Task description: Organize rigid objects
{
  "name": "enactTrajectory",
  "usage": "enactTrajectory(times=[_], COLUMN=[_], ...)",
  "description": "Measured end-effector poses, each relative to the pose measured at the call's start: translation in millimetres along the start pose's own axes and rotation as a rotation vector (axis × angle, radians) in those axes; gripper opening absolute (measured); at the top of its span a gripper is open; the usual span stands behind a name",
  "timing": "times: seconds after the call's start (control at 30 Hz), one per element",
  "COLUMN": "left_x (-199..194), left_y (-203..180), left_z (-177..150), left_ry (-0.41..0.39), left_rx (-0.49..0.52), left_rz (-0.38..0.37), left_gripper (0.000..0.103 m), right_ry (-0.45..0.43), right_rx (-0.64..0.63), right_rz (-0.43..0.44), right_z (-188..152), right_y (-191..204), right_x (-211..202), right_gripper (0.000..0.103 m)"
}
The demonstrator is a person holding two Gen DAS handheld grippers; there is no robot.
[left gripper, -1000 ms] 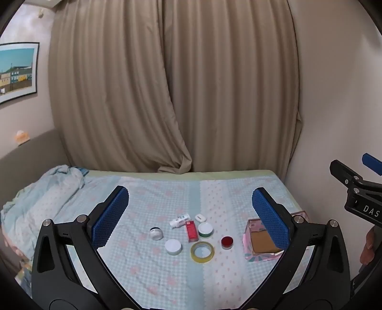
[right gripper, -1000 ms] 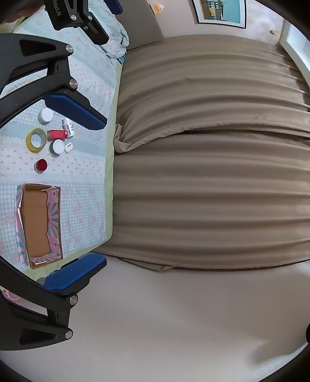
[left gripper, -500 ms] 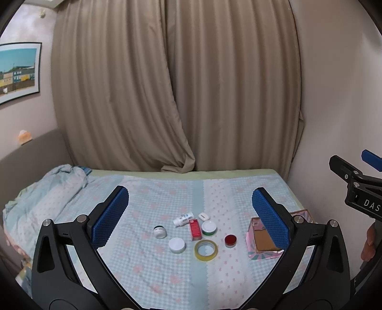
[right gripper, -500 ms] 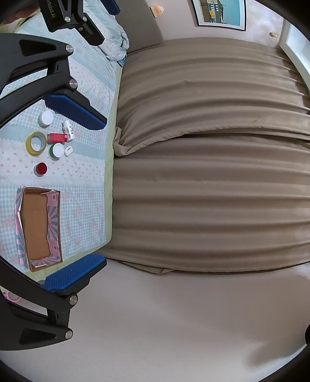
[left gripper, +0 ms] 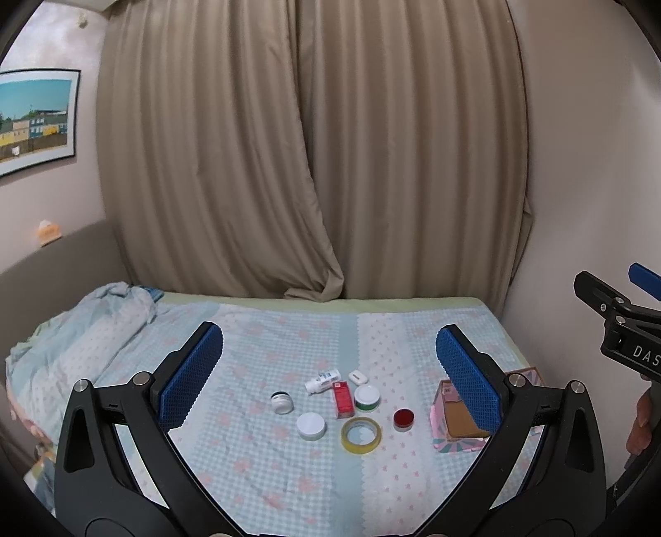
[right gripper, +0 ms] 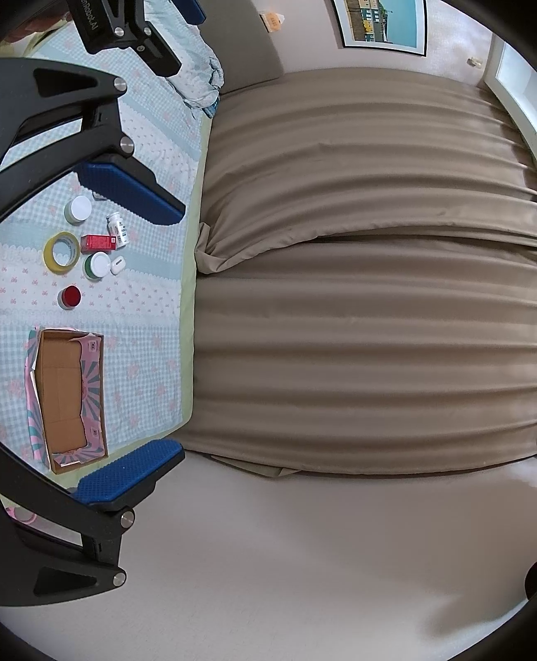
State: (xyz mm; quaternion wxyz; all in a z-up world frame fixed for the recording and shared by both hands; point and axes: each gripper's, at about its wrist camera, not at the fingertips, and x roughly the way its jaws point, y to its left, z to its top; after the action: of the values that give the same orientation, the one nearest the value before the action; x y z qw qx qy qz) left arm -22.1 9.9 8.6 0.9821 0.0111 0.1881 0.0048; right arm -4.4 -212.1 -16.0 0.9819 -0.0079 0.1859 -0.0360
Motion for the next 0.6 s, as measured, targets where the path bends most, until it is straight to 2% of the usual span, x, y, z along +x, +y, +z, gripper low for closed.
enactTrajectory(times=[0.13, 0.27, 0.6], left_x=[1.9, 4.4, 9.9], left_y=[-0.2, -2.2, -5.9], left_z=[0.4, 0.4, 1.9], left_ry=[-0.003, -0.001, -0.019], left_rx=[0.007, -0.003, 0.014], left_rz=[0.006, -0.025, -0.003], left_gripper=[0.103, 0.103, 0.103], right_ry=[-0.003, -0.005, -0.007], right_rx=[0.000, 0.007, 0.003], right_rz=[0.001, 0.010, 0.007], right_z=[-3.7, -3.3, -7.3], right_y=[0.3, 0.4, 0.4], right_x=[-0.3, 1.5, 3.9], right_gripper=[0.103, 0.103, 0.103])
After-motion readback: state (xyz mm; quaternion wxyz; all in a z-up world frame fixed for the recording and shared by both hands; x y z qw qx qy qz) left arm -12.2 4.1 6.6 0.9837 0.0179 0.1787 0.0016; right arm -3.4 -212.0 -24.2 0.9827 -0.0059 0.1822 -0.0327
